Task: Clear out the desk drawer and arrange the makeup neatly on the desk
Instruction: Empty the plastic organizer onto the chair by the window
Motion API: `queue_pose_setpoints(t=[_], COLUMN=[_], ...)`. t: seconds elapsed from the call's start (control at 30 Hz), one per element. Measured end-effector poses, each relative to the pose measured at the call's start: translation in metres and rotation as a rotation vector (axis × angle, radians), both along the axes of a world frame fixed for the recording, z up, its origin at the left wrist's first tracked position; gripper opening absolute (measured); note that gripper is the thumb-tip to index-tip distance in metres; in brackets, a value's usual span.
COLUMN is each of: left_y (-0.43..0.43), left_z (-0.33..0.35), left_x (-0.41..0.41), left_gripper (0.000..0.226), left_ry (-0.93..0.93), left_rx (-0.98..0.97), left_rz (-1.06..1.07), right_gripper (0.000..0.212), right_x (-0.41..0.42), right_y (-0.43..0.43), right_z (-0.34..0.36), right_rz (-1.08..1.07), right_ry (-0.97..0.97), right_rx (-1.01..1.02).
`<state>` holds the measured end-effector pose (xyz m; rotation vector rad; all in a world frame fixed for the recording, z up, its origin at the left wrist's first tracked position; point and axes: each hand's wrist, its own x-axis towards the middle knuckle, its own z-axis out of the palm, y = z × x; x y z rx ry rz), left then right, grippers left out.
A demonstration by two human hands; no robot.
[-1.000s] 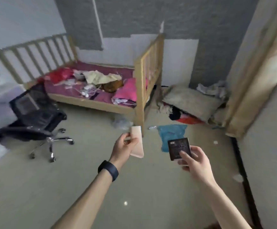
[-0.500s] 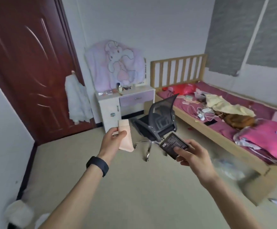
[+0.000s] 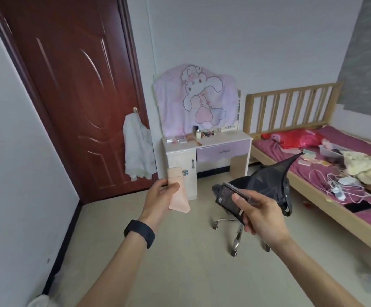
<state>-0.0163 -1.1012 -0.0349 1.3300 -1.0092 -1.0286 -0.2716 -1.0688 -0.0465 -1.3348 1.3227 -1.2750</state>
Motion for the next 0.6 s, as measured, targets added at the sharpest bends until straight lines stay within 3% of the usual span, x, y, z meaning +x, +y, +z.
queue_pose_setpoints(t=[0.27,0.4,0.6], left_y=[-0.158,-0.225,-0.332], left_z=[0.001,-0.013,-0.075], left_x=[0.021,0.034,0.054], left_gripper=[0.011,0.02,0.034], left_ry=[0.049,0.062,0.091], left_rx=[0.039,0.073,0.201], left_rz=[0.09,0.118,0.121], right_gripper=[0.021,0.005,0.023], right_x=[0.024,0.04,0.061], right_y=[-0.185,-0.268,-0.372], right_z=[-0.023,-0.063,-0.143], right_rz=[0.168,0.156,0.19], right_ry=[-0.274,-0.259,-0.164], right_rx=[0.155,0.202,0.289])
